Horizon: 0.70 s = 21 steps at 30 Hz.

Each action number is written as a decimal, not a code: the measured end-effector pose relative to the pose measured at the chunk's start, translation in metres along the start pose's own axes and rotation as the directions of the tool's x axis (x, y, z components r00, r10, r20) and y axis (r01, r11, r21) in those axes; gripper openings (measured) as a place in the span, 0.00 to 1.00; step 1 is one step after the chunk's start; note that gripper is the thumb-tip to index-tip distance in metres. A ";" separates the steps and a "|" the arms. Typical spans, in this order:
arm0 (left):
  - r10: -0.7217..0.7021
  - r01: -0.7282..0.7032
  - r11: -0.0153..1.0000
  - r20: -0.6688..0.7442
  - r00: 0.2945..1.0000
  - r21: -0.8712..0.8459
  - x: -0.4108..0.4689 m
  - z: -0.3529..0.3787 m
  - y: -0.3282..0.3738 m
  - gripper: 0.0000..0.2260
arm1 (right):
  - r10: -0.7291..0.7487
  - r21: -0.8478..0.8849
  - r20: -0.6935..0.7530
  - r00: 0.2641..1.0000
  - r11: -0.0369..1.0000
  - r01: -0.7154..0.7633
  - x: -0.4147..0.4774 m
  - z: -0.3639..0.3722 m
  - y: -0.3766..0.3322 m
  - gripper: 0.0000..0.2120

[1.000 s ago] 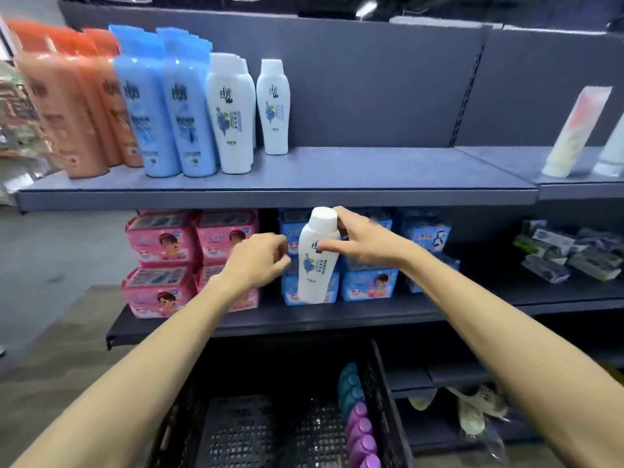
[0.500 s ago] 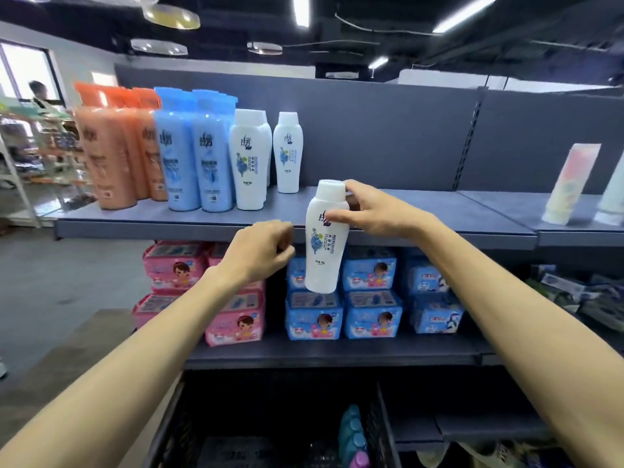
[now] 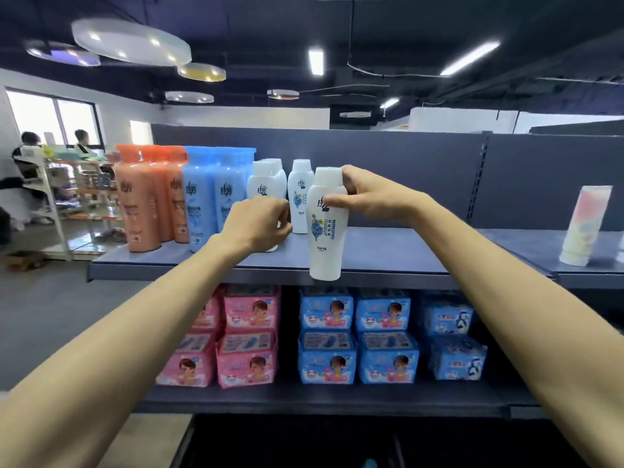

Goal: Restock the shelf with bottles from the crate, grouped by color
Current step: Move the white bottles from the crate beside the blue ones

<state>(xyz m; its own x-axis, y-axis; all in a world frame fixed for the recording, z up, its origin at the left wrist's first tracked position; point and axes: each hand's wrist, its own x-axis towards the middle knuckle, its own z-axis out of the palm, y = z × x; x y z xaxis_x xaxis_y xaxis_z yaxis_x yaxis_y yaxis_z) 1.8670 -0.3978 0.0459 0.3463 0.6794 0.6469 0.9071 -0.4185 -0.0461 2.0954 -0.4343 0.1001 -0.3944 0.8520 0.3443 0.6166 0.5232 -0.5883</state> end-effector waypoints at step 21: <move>-0.038 0.032 0.992 0.048 0.998 0.119 0.035 -0.006 -0.005 0.07 | 0.095 -0.070 -0.038 0.995 0.993 -0.097 0.065 0.009 0.024 0.21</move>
<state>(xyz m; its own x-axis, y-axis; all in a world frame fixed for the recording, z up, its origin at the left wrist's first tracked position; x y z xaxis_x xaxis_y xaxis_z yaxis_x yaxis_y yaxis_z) 1.8734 -0.3753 0.0731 0.3227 0.7226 0.6113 0.9397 -0.3221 -0.1153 2.0787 -0.3664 0.1022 -0.3080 0.8978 0.3147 0.6985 0.4380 -0.5660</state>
